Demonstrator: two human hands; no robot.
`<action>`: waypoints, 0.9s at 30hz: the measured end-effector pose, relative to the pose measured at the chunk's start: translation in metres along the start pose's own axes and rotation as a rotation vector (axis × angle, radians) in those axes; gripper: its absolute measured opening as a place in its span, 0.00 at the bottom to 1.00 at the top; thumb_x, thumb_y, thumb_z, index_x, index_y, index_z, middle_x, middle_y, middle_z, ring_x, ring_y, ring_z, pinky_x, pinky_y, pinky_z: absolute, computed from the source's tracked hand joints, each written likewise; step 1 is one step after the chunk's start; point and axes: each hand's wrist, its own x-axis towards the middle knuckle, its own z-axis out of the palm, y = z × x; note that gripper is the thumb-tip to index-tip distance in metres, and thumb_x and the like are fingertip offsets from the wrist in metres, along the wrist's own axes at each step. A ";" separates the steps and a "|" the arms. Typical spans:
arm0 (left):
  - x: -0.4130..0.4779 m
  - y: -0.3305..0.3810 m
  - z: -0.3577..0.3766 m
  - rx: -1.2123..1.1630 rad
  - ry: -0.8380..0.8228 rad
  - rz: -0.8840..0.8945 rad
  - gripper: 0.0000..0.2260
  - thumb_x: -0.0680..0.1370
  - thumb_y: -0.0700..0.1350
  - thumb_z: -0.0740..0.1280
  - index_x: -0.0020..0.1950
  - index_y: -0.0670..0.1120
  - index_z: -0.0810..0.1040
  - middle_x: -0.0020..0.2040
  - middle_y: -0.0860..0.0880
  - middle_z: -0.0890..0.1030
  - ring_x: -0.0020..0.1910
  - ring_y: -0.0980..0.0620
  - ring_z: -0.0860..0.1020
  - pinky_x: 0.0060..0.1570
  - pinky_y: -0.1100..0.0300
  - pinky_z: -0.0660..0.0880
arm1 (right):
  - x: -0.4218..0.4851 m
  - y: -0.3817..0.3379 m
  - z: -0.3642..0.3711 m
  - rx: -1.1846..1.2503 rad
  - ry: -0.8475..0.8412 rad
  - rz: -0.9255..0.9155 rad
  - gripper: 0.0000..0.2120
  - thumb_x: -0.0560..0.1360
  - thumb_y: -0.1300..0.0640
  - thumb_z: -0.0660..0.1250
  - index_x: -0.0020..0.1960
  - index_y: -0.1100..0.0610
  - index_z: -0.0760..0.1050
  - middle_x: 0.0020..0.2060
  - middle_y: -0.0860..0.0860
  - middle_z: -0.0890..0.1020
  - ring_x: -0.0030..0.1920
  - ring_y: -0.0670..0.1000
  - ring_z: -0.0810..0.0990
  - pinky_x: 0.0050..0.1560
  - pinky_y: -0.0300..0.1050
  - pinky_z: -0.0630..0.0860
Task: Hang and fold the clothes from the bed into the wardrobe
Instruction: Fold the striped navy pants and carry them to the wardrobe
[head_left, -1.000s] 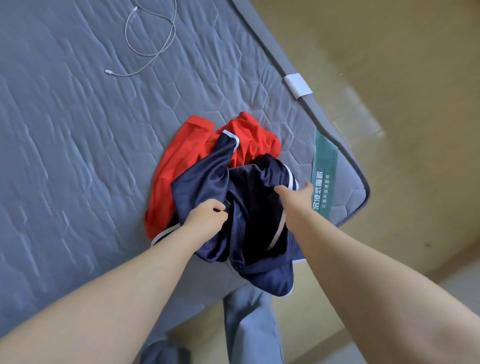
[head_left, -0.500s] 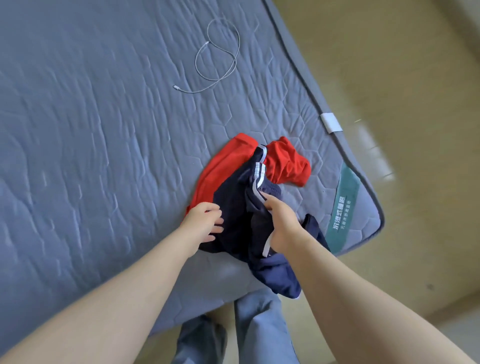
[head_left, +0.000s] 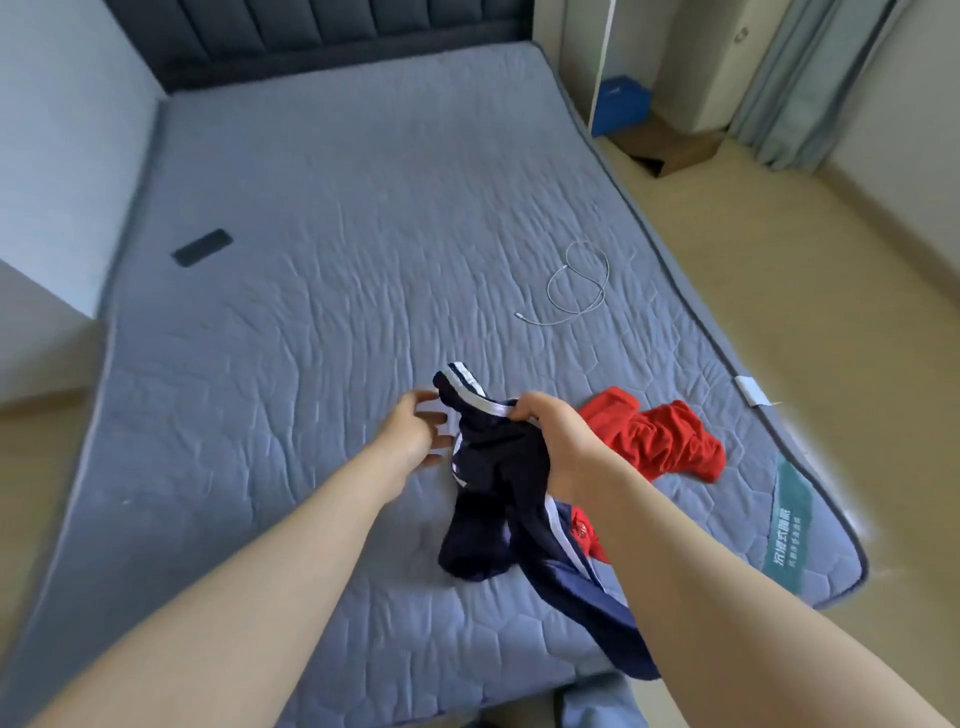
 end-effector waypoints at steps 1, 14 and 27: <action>-0.007 0.007 -0.013 -0.003 0.016 0.033 0.14 0.81 0.39 0.50 0.61 0.53 0.67 0.55 0.49 0.74 0.46 0.49 0.77 0.45 0.56 0.72 | -0.006 -0.002 0.014 -0.037 -0.006 -0.023 0.11 0.70 0.62 0.56 0.34 0.60 0.75 0.30 0.57 0.75 0.30 0.55 0.72 0.35 0.42 0.67; -0.078 0.050 -0.102 0.229 0.127 0.405 0.06 0.77 0.41 0.64 0.50 0.52 0.71 0.48 0.51 0.78 0.50 0.51 0.76 0.50 0.61 0.70 | -0.063 -0.052 0.070 -0.486 -0.041 -0.330 0.09 0.70 0.68 0.60 0.37 0.55 0.71 0.32 0.52 0.71 0.31 0.50 0.69 0.31 0.39 0.64; -0.120 0.123 -0.107 0.438 0.355 0.656 0.05 0.76 0.44 0.66 0.47 0.47 0.70 0.41 0.50 0.76 0.42 0.50 0.73 0.36 0.65 0.66 | -0.108 -0.082 0.108 -0.699 -0.260 -0.723 0.11 0.75 0.61 0.67 0.56 0.56 0.72 0.41 0.48 0.76 0.39 0.44 0.76 0.36 0.29 0.72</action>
